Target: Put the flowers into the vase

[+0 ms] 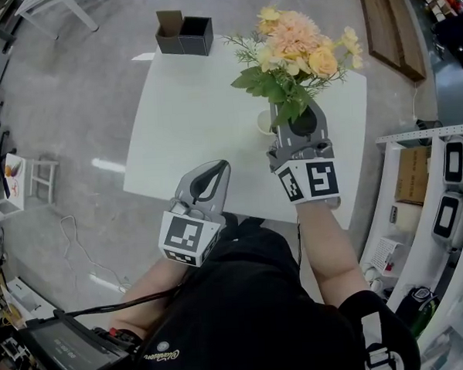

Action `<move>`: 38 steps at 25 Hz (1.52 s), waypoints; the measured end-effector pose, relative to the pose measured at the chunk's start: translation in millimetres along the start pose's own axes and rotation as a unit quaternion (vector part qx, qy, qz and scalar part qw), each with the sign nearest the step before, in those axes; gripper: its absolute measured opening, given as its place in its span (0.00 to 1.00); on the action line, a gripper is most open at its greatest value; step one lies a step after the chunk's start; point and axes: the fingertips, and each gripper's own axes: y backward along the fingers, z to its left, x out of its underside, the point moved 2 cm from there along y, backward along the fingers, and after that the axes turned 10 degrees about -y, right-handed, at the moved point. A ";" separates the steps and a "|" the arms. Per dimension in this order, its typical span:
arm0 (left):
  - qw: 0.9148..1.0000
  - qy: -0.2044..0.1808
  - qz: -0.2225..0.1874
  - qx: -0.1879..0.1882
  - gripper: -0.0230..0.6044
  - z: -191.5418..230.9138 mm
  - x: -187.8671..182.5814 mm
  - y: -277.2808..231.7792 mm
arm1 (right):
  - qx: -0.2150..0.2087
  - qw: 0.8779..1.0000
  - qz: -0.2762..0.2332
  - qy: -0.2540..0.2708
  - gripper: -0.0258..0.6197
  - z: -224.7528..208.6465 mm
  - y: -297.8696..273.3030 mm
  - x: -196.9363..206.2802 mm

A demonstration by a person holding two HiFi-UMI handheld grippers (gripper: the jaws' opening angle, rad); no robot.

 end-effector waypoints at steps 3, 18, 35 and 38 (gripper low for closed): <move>1.000 0.002 0.000 0.000 0.05 0.0 1.8 -0.5 | 0.004 1.000 0.008 0.003 0.16 -2.2 2.7 8.0; 1.000 -0.001 -0.006 0.009 0.05 -5.9 -2.2 -3.5 | 0.019 0.998 0.046 0.026 0.16 -4.4 15.4 41.5; 1.000 0.005 -0.014 0.011 0.05 -7.5 -5.8 -5.6 | 0.019 0.991 0.114 0.069 0.16 -6.5 27.0 83.7; 1.000 0.006 -0.014 0.010 0.05 -7.6 -6.0 -6.3 | 0.016 0.989 0.121 0.082 0.16 -7.2 28.2 89.5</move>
